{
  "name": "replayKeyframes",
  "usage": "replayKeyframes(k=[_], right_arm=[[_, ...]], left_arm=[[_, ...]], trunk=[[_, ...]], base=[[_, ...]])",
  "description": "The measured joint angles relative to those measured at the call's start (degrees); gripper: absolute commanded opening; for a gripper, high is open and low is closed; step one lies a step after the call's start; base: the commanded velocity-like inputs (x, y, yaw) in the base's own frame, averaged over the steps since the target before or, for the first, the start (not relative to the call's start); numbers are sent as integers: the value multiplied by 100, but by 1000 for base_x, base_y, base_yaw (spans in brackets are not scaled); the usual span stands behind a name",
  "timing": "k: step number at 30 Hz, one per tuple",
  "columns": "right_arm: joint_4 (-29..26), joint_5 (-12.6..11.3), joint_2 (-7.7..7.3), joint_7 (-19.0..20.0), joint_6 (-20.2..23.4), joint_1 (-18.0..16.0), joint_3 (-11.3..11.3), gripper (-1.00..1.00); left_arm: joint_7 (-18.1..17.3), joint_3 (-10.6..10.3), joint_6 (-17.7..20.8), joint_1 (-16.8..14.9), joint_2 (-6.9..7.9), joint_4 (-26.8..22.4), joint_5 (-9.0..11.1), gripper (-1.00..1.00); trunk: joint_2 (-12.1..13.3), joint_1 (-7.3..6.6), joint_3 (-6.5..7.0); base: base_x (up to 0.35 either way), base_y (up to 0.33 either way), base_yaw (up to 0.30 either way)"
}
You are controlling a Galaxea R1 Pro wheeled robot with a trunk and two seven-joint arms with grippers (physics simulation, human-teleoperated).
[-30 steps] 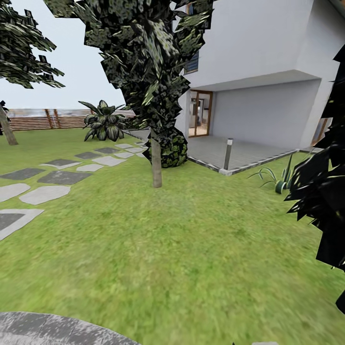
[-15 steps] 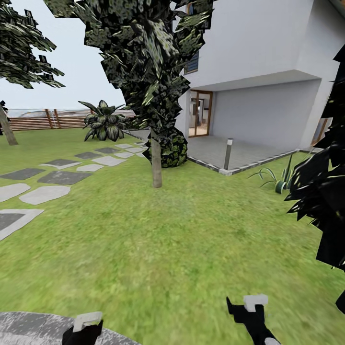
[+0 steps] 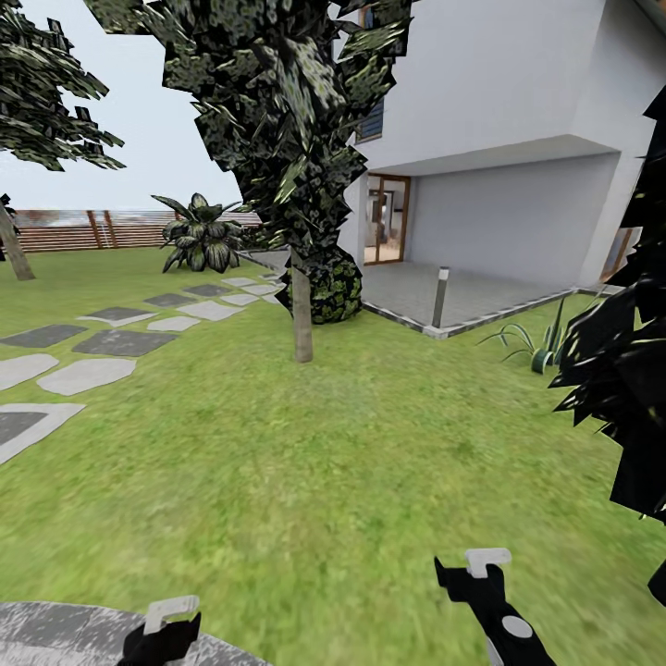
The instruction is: In the garden, pick up the pesticide atomizer on the floor and spray pesticide onto both trees until each tree trunk is fully covered.
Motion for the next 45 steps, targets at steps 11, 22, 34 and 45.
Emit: replayKeyframes(k=[11, 22, 34, 45], right_arm=[[41, -1, 15, -2, 0, -2, -3, 100], [22, -7, 17, -10, 0, -2, -47, 100], [13, -7, 17, -10, 0, -2, -43, 100], [20, -7, 17, -10, -1, -3, -41, 100]], left_arm=[[0, 0, 74, -185, -55, -184, -83, 100], [8, -1, 68, -187, -69, -185, -103, 100], [8, 1, 67, -187, -62, -185, -103, 100], [8, 1, 67, -179, -62, -186, -103, 100]], trunk=[[-440, 241, -209], [-881, 483, -505], [-1363, 746, -830], [-1804, 988, -1128]], base=[[0, 0, 0], [0, 0, 0], [0, 0, 0], [0, 0, 24]])
